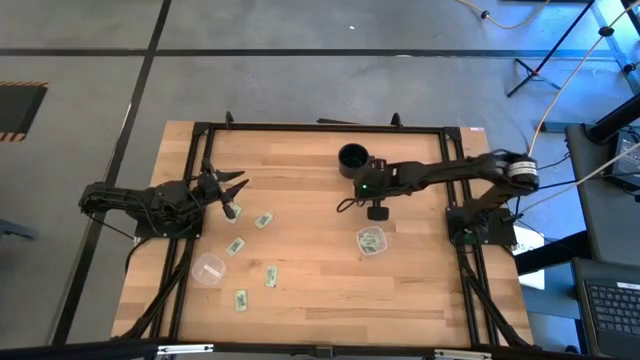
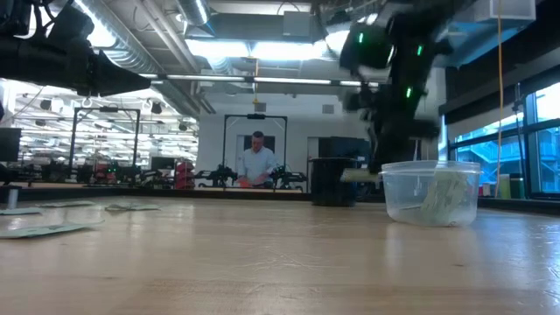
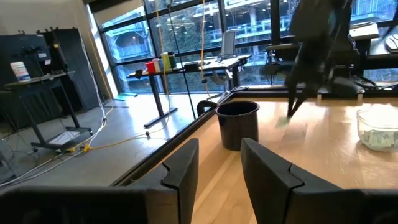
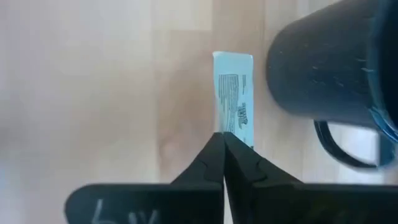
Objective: Pick and place Stevia / Truvia into bins
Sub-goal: Put the stevia packet into the right transparent container
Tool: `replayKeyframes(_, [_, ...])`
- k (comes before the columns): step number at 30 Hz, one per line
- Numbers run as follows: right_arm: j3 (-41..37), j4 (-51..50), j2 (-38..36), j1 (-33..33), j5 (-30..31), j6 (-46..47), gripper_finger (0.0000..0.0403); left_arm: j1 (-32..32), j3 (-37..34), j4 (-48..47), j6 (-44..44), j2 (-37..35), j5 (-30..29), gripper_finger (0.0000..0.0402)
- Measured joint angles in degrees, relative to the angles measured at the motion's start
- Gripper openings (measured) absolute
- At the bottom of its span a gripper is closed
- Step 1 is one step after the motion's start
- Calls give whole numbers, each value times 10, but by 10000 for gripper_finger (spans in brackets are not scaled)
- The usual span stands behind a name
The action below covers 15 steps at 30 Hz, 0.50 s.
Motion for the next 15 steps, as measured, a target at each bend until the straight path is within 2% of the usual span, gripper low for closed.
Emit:
replayKeyframes(4, [64, -92, -51, 38, -5, 93, 1, 0, 0, 0, 0, 0, 0, 116])
replayKeyframes(7, [116, -160, -86, 64, -76, 232, 1, 0, 0, 0, 0, 0, 0, 116])
replayKeyframes(10, [141, -172, -108, 102, -126, 330, 0, 0, 0, 0, 0, 0, 0, 116])
replayKeyframes(15, [141, -188, -112, 172, -136, 424, 0, 0, 0, 0, 0, 0, 0, 116])
